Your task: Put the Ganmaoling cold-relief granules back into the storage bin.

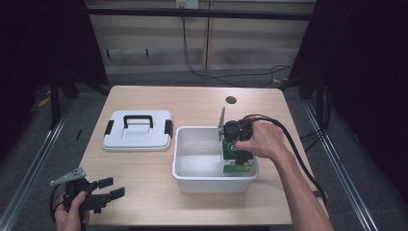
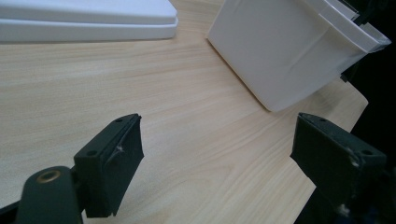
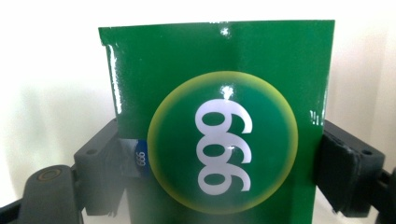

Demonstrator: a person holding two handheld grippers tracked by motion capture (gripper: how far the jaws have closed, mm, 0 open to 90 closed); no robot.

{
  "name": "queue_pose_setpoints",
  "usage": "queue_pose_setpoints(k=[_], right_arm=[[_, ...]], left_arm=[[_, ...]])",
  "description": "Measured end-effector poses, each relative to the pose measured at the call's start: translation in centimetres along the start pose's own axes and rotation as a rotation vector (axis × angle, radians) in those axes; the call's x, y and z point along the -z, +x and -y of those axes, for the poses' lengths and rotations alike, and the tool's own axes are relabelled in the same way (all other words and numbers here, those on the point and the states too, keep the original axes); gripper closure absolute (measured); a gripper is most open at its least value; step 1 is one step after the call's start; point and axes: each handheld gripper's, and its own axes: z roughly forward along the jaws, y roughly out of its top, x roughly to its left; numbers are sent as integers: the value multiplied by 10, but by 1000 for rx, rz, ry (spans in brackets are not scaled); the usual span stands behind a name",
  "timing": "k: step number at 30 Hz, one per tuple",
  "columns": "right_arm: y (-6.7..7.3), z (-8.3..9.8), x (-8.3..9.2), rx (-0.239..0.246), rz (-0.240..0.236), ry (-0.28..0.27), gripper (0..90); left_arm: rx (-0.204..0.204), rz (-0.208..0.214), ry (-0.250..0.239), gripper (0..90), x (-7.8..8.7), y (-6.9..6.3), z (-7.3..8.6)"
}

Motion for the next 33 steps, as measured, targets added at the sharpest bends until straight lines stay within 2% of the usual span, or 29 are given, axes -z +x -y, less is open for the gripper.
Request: queue_pose_setpoints(k=[5,13,14,16,21,22,33], right_arm=[[-2,1,-6,-19,2,1,154],[-2,0,-20,-12,-8,14,154],[-2,0,-22,0,-4,14,154],[-1,-2,-26,-6,-4,34,154],[-1,-3,-31,-3,-4,42,154],[-2,-3,-33,11,-7,47,154],[-3,-5,-43,2,-11,65,153]], left_arm=[[0,2,2,162,0,0,0],[-3,2,2,162,0,0,0],[-1,1,0,162,0,0,0],[-4,1,3,162,0,0,0],[3,1,-2,162,0,0,0],[0,1,1,163,0,0,0],[3,2,-1,163,0,0,0]])
